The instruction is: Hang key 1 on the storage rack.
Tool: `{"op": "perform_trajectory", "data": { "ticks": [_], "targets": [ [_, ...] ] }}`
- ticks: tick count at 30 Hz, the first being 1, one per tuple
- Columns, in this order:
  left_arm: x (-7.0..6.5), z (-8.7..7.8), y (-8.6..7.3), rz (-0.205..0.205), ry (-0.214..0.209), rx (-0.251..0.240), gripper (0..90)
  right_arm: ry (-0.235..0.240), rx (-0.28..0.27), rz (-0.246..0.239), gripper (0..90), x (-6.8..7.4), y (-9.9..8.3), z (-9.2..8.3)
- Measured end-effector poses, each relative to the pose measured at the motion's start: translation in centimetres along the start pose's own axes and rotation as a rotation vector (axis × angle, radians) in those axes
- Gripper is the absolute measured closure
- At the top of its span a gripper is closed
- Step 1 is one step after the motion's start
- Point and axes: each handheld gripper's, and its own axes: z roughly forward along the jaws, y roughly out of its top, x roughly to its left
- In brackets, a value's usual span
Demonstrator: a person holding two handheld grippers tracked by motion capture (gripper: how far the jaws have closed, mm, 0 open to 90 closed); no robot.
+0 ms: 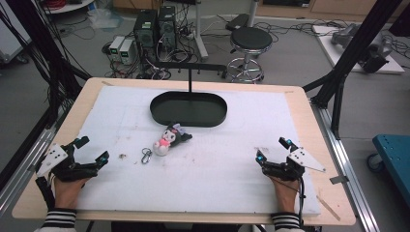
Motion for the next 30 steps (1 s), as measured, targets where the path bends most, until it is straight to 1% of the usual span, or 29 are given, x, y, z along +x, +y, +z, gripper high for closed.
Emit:
{"op": "perform_trajectory", "data": {
  "ticks": [1, 8, 13, 19, 22, 24, 27, 29, 30],
  "targets": [
    [0.0, 0.0, 0.0, -0.007, 0.001, -0.002, 1.7, 0.000, -0.002, -0.002, 0.7, 0.0, 0.0, 0.0],
    [0.1, 0.0, 0.0, -0.011, 0.002, -0.001, 1.7, 0.001, 0.000, 0.002, 0.7, 0.0, 0.0, 0.0],
    [0.1, 0.0, 0.0, -0.008, 0.006, 0.000, 1.7, -0.003, 0.001, 0.000, 0.7, 0.1, 0.0, 0.0],
    [0.2, -0.1, 0.2, -0.023, 0.009, -0.005, 1.7, -0.003, 0.001, 0.002, 0.7, 0.0, 0.0, 0.0],
    [0.2, -0.2, 1.0, -0.015, 0.010, -0.011, 1.7, -0.004, -0.002, -0.002, 0.7, 0.0, 0.0, 0.0],
    [0.2, -0.3, 1.9, -0.001, -0.005, -0.005, 1.7, -0.003, -0.002, -0.001, 0.7, 0.0, 0.0, 0.0],
    [0.0, -0.1, 3.5, 0.024, -0.038, 0.015, 1.7, -0.003, -0.002, -0.002, 0.7, 0.0, 0.0, 0.0],
    [-0.1, 0.1, 4.6, 0.044, -0.057, 0.039, 1.7, -0.002, 0.000, -0.001, 0.7, 0.0, 0.0, 0.0],
    [-0.1, 0.3, 5.3, 0.063, -0.067, 0.058, 1.7, -0.001, 0.000, -0.001, 0.7, 0.0, 0.0, 0.0]
  ]
}}
